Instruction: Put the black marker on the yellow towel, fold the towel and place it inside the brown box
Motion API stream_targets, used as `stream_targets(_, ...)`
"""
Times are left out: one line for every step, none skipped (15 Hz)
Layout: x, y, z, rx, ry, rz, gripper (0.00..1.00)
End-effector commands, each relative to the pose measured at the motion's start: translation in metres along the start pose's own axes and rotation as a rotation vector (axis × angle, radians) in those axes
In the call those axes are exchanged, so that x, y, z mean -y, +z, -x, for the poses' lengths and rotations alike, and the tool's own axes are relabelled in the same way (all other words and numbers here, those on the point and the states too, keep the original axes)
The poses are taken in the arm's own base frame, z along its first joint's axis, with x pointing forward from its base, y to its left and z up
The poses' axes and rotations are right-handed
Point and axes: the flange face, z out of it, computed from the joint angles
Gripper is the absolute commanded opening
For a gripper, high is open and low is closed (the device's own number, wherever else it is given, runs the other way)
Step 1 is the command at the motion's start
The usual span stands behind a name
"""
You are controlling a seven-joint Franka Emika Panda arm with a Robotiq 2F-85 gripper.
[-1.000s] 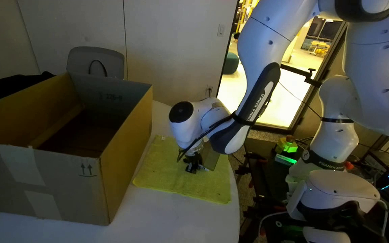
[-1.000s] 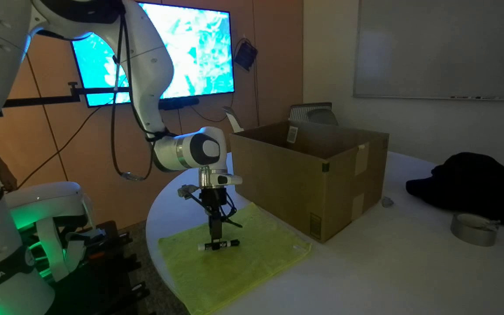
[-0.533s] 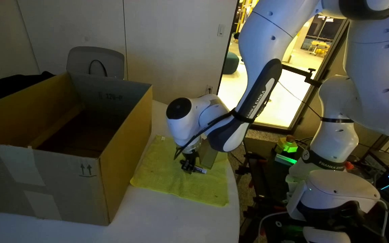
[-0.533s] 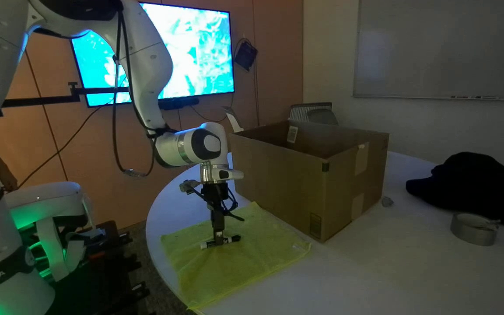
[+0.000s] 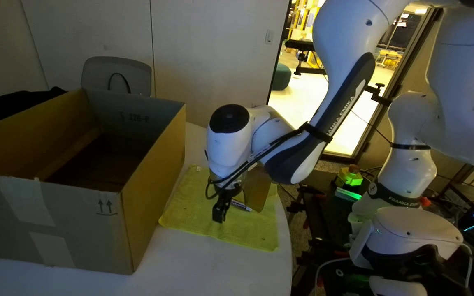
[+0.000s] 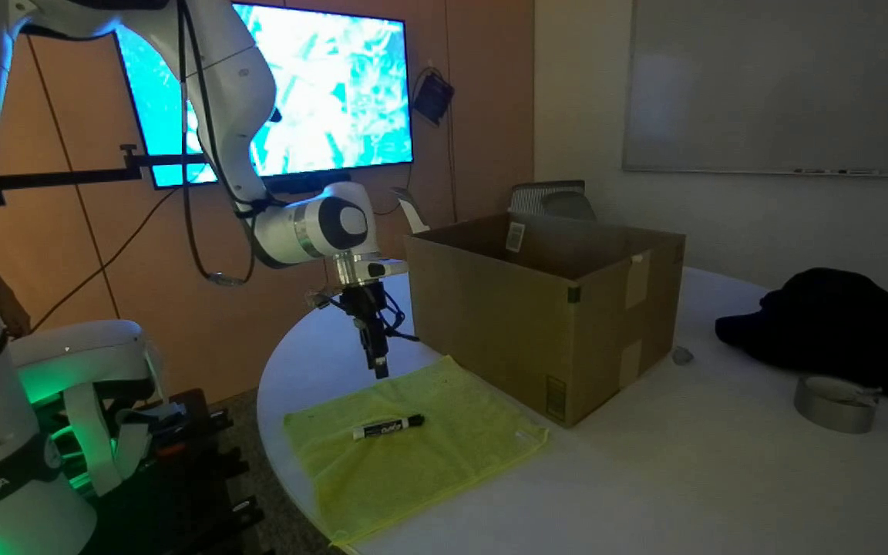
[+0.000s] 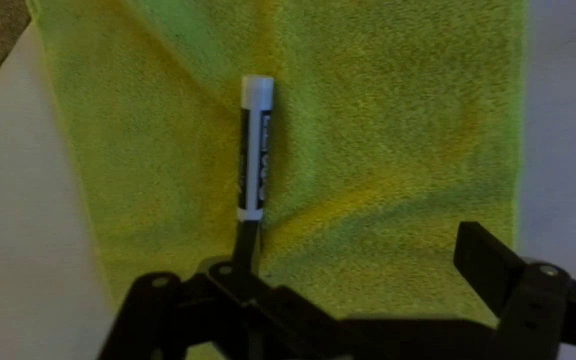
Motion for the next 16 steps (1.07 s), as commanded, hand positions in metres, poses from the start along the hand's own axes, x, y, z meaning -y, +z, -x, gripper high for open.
stream_targets(0.026,-0.005,0.015,-0.031,-0.076,-0.115,0.99)
stream_targets(0.033,-0.004,0.018,-0.035,-0.096,-0.139,1.0)
stream_targets(0.041,0.002,0.022,-0.032,-0.115,-0.166,1.0)
stream_targets(0.045,0.005,0.026,-0.025,-0.13,-0.183,1.0)
stream_targets(0.05,0.011,0.029,-0.015,-0.146,-0.197,1.0)
stream_targets(0.053,0.016,0.031,-0.002,-0.157,-0.21,1.0)
stream_targets(0.055,0.021,0.032,0.007,-0.164,-0.222,1.0)
stream_targets(0.055,0.025,0.033,0.019,-0.167,-0.231,1.0)
stream_targets(0.055,0.029,0.033,0.027,-0.168,-0.241,1.0)
stream_targets(0.054,0.033,0.033,0.035,-0.17,-0.248,1.0)
stream_targets(0.053,0.035,0.032,0.042,-0.173,-0.255,1.0)
stream_targets(0.052,0.037,0.031,0.048,-0.174,-0.263,1.0)
stream_targets(0.05,0.039,0.03,0.052,-0.176,-0.272,1.0)
stream_targets(0.049,0.04,0.029,0.054,-0.178,-0.283,1.0)
stream_targets(0.048,0.041,0.028,0.059,-0.18,-0.292,1.0)
stream_targets(0.047,0.042,0.027,0.063,-0.183,-0.303,1.0)
